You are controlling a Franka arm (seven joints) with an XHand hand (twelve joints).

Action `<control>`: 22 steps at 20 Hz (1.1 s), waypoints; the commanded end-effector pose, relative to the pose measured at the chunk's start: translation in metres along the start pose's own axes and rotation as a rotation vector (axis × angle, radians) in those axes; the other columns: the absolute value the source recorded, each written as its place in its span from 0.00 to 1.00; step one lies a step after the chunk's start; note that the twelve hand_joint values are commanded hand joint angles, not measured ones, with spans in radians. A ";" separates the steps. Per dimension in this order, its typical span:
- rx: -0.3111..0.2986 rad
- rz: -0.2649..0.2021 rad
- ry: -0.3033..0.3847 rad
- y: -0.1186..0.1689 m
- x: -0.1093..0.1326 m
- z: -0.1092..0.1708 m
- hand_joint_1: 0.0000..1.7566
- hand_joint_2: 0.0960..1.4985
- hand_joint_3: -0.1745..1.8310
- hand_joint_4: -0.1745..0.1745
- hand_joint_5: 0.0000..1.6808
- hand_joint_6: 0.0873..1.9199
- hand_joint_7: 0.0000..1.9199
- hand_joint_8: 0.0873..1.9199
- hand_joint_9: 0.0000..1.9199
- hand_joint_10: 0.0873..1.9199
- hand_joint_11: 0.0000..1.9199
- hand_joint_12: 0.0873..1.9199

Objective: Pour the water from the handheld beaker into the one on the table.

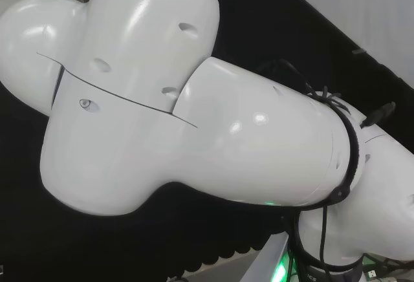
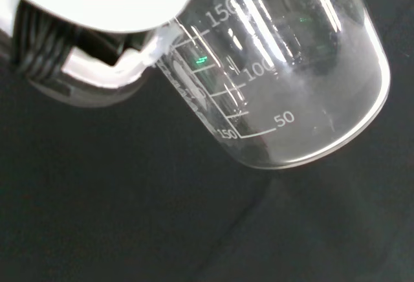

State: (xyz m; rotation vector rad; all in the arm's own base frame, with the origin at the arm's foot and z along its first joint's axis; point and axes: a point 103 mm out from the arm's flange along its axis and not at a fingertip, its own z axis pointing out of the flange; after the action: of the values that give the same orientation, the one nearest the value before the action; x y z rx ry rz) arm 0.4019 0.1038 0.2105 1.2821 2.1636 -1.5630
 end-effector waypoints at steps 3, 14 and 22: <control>-0.003 -0.001 -0.002 -0.001 0.000 0.000 0.76 0.29 0.48 0.00 0.89 0.10 0.83 0.05 0.96 0.00 0.81 0.32; -0.050 -0.008 0.036 -0.004 -0.001 0.007 0.76 0.29 0.48 0.00 0.89 0.10 0.82 0.05 0.96 0.00 0.81 0.32; -0.132 -0.040 0.184 -0.009 -0.017 0.015 0.76 0.29 0.48 0.00 0.89 0.11 0.82 0.05 0.96 0.00 0.81 0.32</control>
State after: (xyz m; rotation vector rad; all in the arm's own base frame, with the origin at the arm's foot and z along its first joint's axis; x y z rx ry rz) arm 0.3997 0.0894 0.2167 1.3448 2.2675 -1.4386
